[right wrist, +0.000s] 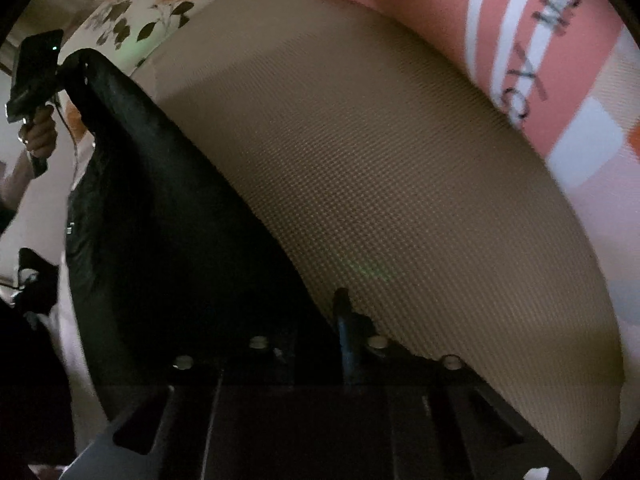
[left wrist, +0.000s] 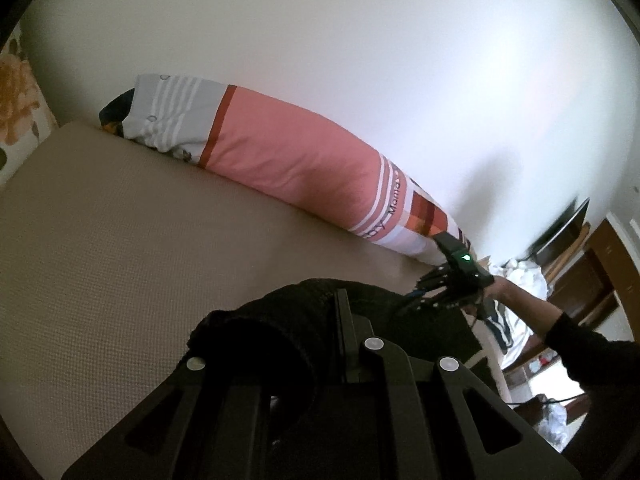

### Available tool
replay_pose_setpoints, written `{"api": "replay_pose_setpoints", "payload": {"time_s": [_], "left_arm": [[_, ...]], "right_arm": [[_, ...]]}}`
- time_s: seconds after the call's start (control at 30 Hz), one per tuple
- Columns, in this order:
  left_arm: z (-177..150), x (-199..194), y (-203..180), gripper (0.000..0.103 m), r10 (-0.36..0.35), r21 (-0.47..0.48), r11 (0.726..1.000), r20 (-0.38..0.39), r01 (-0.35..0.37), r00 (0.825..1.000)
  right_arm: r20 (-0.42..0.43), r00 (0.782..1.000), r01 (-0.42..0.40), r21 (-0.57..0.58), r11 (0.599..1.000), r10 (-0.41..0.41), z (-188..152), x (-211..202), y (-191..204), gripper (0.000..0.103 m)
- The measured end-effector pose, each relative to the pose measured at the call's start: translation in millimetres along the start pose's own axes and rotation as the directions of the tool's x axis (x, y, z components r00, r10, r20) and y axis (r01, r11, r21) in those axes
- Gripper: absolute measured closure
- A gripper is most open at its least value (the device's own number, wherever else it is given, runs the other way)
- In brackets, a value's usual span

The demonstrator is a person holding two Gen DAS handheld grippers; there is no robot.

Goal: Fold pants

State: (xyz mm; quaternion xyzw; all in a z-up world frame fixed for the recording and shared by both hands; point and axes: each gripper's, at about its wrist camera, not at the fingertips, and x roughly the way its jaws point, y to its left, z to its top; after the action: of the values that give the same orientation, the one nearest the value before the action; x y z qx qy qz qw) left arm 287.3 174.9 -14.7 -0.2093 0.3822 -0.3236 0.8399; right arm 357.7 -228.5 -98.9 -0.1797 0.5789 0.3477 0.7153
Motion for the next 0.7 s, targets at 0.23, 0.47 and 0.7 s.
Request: {"api": "replay_pose_setpoints", "payload": {"time_s": [0.23, 0.47, 0.7], "left_arm": [[0, -6, 0, 0.093, 0.044, 0.021, 0.999, -0.002, -0.044, 0.999], [-20, -45, -25, 0.092, 0.011, 0.101, 0.995, -0.017, -0.01, 1.0], [-82, -94, -44, 0.09, 0.005, 0.163, 0.987, -0.091, 0.01, 0.996]], "right_arm": [[0.151, 0.95, 0.269, 0.058, 0.961, -0.275, -29, -40, 58, 0.094], [0.246, 0.891, 0.353, 0.152, 0.923, -0.381, -88, -94, 130, 0.095], [0.266, 0.891, 0.314, 0.226, 0.922, -0.368, -152, -93, 203, 0.096]]}}
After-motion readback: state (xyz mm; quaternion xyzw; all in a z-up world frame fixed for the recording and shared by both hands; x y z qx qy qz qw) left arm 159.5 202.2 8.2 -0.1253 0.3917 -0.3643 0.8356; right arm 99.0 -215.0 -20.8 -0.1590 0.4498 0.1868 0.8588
